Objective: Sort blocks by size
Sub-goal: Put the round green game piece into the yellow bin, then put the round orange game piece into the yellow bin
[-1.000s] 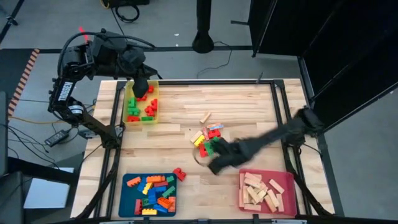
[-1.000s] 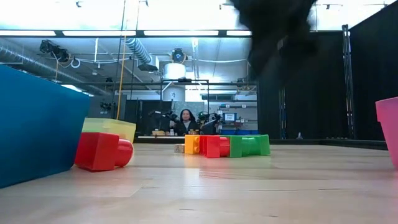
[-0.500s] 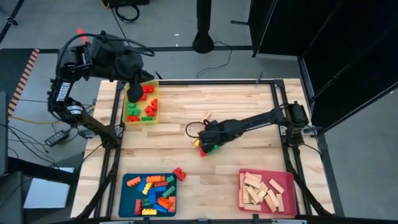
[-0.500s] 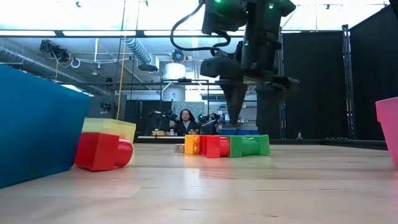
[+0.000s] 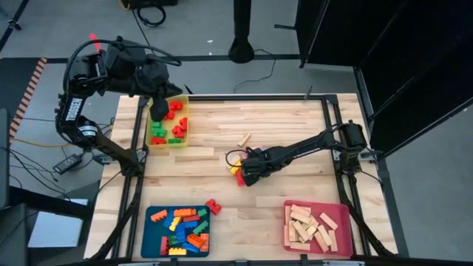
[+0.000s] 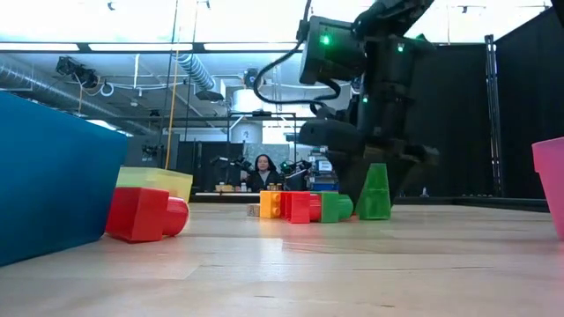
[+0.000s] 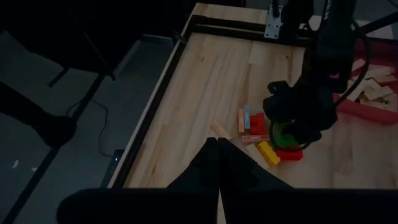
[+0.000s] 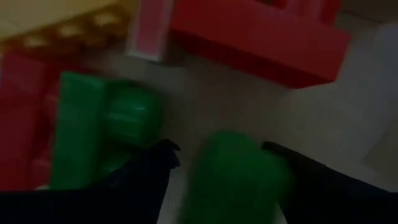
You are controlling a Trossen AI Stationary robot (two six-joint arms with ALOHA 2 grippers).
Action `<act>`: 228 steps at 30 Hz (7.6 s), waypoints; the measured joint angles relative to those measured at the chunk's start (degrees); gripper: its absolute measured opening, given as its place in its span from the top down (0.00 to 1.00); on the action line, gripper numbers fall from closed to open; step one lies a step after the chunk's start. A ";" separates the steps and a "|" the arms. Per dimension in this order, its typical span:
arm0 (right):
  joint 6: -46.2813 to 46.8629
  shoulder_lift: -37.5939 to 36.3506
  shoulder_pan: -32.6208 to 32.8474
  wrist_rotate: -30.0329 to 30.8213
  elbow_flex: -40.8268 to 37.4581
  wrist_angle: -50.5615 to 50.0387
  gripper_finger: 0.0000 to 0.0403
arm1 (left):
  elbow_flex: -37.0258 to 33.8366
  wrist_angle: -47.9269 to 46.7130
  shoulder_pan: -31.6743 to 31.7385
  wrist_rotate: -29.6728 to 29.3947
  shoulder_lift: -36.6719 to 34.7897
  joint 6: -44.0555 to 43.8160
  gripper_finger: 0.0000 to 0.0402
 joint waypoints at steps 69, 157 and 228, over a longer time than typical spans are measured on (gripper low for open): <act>-27.93 36.39 -16.87 -5.84 60.10 43.20 0.64 | 0.20 10.77 0.01 -1.11 -10.26 1.25 0.99; -66.57 11.15 -4.95 -3.27 31.09 -30.48 0.35 | 0.17 3.30 -0.01 -2.93 -12.83 1.31 0.99; -54.22 7.13 0.74 2.65 11.77 -12.34 0.82 | 0.15 1.37 0.00 -2.91 -12.83 -1.88 0.99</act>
